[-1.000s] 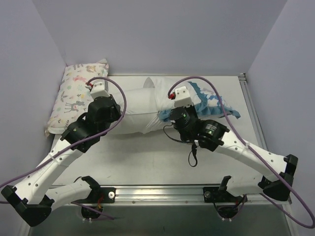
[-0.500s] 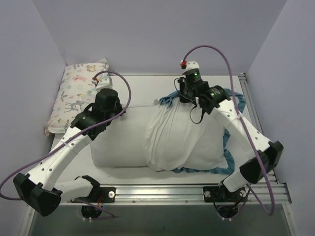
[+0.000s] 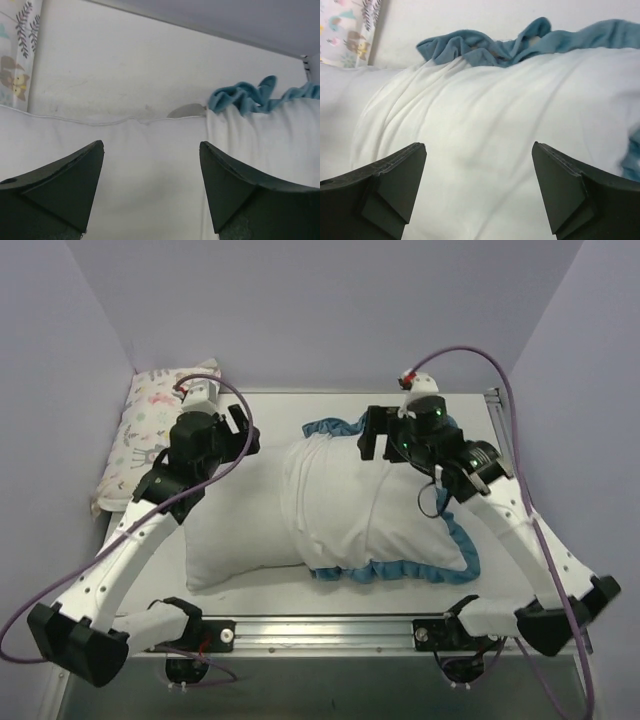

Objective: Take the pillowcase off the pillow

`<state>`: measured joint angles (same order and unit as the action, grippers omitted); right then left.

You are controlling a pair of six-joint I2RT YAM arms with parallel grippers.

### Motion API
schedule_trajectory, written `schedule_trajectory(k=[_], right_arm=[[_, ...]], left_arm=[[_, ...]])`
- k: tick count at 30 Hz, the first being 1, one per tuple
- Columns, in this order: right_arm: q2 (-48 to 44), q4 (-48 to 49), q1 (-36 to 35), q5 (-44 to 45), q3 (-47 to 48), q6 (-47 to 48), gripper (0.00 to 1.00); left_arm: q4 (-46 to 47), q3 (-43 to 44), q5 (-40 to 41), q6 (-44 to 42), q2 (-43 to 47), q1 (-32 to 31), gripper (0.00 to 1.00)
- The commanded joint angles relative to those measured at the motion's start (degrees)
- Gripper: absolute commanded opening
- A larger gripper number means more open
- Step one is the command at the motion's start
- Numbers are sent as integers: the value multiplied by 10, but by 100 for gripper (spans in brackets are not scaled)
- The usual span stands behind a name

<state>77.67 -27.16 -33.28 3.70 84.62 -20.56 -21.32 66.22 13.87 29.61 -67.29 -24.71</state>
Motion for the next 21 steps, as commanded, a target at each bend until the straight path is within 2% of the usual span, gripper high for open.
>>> schedule_trajectory(k=[1,4,7,9,10,14,16,19,21], right_arm=[[-63,-20,-3,45,-53,-10,92],[-97,-27,-4,38,-94,-11,93],[-106,-22,-10,28,-125,-26,94],[-80,-11,-13,21,-136,-35,94],[-68,-7,-25,22,-133,-37,93],[4,11,-57,58,-112,-36,94],[28,21,-60,61,-107,-44,94],[65,29,-71,63,-115,-52,85],[71,29,-77,73,-123,-57,67]], left_arm=[[25,39,-5,-24,48,0,85],[-32,52,-10,-3,66,-10,85],[-73,7,8,39,100,-34,85],[-85,-58,29,93,132,-50,85],[-86,-86,37,116,144,-60,97],[-60,-216,76,238,219,-137,97],[-42,-272,85,283,235,-148,97],[-16,-296,100,300,233,-148,97],[0,-297,116,300,209,-146,97]])
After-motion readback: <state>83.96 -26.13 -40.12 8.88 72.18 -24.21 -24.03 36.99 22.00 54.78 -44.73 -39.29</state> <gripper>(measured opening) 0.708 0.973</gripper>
